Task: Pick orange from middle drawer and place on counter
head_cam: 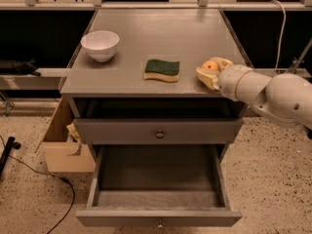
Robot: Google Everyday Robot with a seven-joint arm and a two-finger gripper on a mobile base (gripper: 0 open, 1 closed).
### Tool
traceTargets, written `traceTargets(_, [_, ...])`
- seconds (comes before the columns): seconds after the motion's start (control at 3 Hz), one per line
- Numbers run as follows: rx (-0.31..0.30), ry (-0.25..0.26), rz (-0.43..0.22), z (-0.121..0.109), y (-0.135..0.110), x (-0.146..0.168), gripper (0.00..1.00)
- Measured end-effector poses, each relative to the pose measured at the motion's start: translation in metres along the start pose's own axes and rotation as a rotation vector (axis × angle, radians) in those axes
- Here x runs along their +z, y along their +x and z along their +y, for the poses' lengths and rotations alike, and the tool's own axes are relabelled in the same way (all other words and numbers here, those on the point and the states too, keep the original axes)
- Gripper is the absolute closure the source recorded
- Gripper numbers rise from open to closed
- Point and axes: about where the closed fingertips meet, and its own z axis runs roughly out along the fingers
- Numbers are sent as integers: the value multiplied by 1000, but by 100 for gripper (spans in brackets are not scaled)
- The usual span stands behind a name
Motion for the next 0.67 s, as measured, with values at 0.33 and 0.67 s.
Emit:
traceTargets(0.33, [0,0,0,0,0,0,34])
traceTargets(0.67, [0,0,0,0,0,0,9])
